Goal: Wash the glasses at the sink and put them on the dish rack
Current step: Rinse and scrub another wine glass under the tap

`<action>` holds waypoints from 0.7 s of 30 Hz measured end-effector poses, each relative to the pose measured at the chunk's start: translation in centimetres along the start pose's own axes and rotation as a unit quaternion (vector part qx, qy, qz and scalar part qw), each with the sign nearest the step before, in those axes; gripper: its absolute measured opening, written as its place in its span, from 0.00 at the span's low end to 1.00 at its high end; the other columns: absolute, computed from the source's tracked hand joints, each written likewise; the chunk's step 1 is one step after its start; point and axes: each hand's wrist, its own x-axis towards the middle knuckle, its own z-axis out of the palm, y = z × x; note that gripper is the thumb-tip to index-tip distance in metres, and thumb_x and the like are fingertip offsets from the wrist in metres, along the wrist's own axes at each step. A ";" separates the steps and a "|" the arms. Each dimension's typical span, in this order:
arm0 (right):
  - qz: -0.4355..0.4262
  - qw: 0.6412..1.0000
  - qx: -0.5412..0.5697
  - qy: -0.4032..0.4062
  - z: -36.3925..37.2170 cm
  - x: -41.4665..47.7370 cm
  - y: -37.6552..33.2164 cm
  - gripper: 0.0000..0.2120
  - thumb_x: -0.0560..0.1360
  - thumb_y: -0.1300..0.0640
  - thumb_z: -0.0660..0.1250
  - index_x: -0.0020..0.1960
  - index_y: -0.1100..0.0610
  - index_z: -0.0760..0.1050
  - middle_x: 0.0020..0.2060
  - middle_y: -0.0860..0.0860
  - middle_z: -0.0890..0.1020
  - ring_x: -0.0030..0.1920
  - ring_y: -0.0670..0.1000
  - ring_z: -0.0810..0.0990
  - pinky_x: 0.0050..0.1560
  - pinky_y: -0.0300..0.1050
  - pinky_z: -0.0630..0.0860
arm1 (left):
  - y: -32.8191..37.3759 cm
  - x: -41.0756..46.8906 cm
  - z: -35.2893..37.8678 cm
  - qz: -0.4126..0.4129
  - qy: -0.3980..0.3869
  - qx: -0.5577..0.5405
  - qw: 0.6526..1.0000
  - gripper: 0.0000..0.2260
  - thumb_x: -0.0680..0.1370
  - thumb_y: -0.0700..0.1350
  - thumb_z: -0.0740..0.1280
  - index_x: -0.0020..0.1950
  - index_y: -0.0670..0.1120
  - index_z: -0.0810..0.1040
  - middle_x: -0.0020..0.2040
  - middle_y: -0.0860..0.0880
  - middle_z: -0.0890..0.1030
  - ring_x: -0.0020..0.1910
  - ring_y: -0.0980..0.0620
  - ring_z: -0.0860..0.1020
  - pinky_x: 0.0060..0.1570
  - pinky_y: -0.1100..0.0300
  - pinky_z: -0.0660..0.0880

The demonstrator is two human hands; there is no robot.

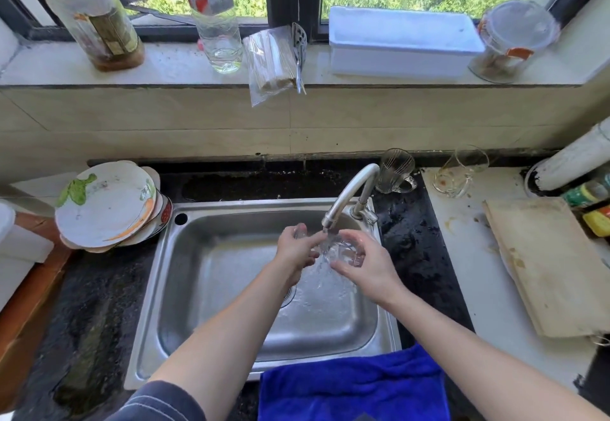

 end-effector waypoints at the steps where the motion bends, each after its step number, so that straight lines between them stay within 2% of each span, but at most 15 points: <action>1: -0.026 0.999 -0.024 0.015 -0.2 -0.5 0.2 0.26 0.69 0.55 0.77 0.65 0.53 0.74 0.59 0.45 0.76 0.59 0.41 0.75 0.62 0.37 0.71 | 0.1 0.0 0.6 -0.006 -0.008 -0.022 1.000 0.28 0.70 0.38 0.75 0.66 0.40 0.67 0.55 0.41 0.75 0.23 0.55 0.68 0.22 0.63 0.64; 2: -0.049 0.997 -0.042 0.031 -0.3 -1.0 0.3 0.26 0.69 0.55 0.77 0.65 0.53 0.74 0.59 0.44 0.76 0.59 0.41 0.75 0.63 0.38 0.72 | 0.2 0.1 1.2 -0.004 -0.009 -0.039 0.999 0.27 0.69 0.35 0.75 0.65 0.38 0.68 0.53 0.41 0.75 0.23 0.55 0.68 0.22 0.63 0.64; 4: -0.054 0.996 -0.043 0.058 -0.6 -1.6 0.6 0.28 0.68 0.53 0.77 0.65 0.52 0.73 0.59 0.43 0.75 0.58 0.41 0.75 0.60 0.38 0.74 | 0.6 0.1 2.2 0.002 0.002 -0.057 0.998 0.16 0.70 0.30 0.71 0.54 0.40 0.73 0.42 0.43 0.75 0.25 0.54 0.67 0.24 0.63 0.65; 6: 0.008 0.998 0.021 0.061 -0.8 -2.1 0.5 0.32 0.67 0.52 0.78 0.68 0.51 0.70 0.61 0.43 0.75 0.58 0.41 0.75 0.54 0.33 0.75 | 0.9 0.2 2.9 0.008 0.005 -0.079 0.997 0.11 0.72 0.27 0.67 0.48 0.41 0.74 0.36 0.45 0.73 0.27 0.53 0.67 0.26 0.63 0.65; 8: 0.056 0.994 0.080 0.048 -0.6 -2.3 0.3 0.35 0.67 0.51 0.78 0.70 0.51 0.68 0.63 0.46 0.75 0.53 0.42 0.78 0.50 0.38 0.79 | 1.1 0.1 3.4 0.028 0.009 -0.083 0.996 0.11 0.73 0.27 0.67 0.50 0.40 0.74 0.36 0.45 0.74 0.29 0.53 0.69 0.25 0.64 0.67; 9: 0.045 0.996 0.054 0.051 -0.5 -2.4 0.3 0.35 0.68 0.50 0.77 0.71 0.50 0.67 0.63 0.45 0.76 0.49 0.42 0.79 0.49 0.39 0.80 | 1.0 0.0 3.6 0.037 0.016 -0.067 0.997 0.11 0.72 0.29 0.68 0.51 0.40 0.74 0.37 0.45 0.75 0.30 0.53 0.71 0.25 0.64 0.69; 11: -0.012 0.996 -0.062 0.068 -0.3 -2.5 0.4 0.33 0.69 0.48 0.75 0.71 0.46 0.67 0.62 0.41 0.74 0.44 0.43 0.79 0.50 0.37 0.78 | 0.8 -0.3 4.0 0.038 0.040 -0.013 0.998 0.13 0.70 0.34 0.73 0.50 0.43 0.74 0.37 0.47 0.76 0.32 0.52 0.73 0.28 0.60 0.70; 14: -0.078 0.979 -0.174 0.068 -0.6 -2.7 0.7 0.31 0.71 0.48 0.71 0.71 0.42 0.65 0.62 0.41 0.72 0.50 0.44 0.78 0.51 0.43 0.77 | 0.6 -0.1 3.7 0.025 0.069 0.052 0.996 0.10 0.70 0.39 0.74 0.46 0.43 0.74 0.31 0.48 0.73 0.25 0.51 0.70 0.26 0.61 0.66; 17: -0.128 0.961 -0.238 0.063 -0.9 -2.8 1.2 0.29 0.72 0.50 0.70 0.72 0.44 0.66 0.63 0.44 0.71 0.55 0.45 0.77 0.51 0.43 0.77 | 0.4 0.1 3.0 0.036 0.077 0.114 0.990 0.05 0.75 0.42 0.69 0.47 0.41 0.76 0.31 0.46 0.74 0.24 0.49 0.72 0.24 0.63 0.63; 19: -0.129 0.963 -0.227 0.061 -1.0 -2.9 1.1 0.29 0.71 0.50 0.71 0.71 0.46 0.68 0.63 0.44 0.70 0.53 0.44 0.77 0.51 0.42 0.77 | 0.6 -0.1 2.8 0.036 0.059 0.120 0.990 0.03 0.76 0.41 0.67 0.46 0.42 0.76 0.34 0.45 0.75 0.25 0.50 0.73 0.25 0.62 0.64; 20: -0.120 0.970 -0.204 0.059 -1.1 -2.9 0.8 0.29 0.71 0.48 0.72 0.70 0.46 0.68 0.61 0.44 0.71 0.48 0.43 0.77 0.50 0.41 0.77 | 0.9 -0.2 2.7 0.035 0.035 0.113 0.992 0.00 0.76 0.39 0.66 0.46 0.43 0.76 0.35 0.45 0.75 0.26 0.50 0.73 0.26 0.62 0.64; 21: -0.101 0.979 -0.170 0.057 -1.2 -2.9 0.6 0.29 0.70 0.46 0.73 0.69 0.46 0.69 0.59 0.42 0.72 0.43 0.42 0.77 0.48 0.41 0.77 | 1.1 -0.4 2.7 0.034 0.005 0.102 0.994 0.03 0.76 0.36 0.64 0.47 0.43 0.76 0.37 0.44 0.75 0.27 0.51 0.72 0.27 0.61 0.65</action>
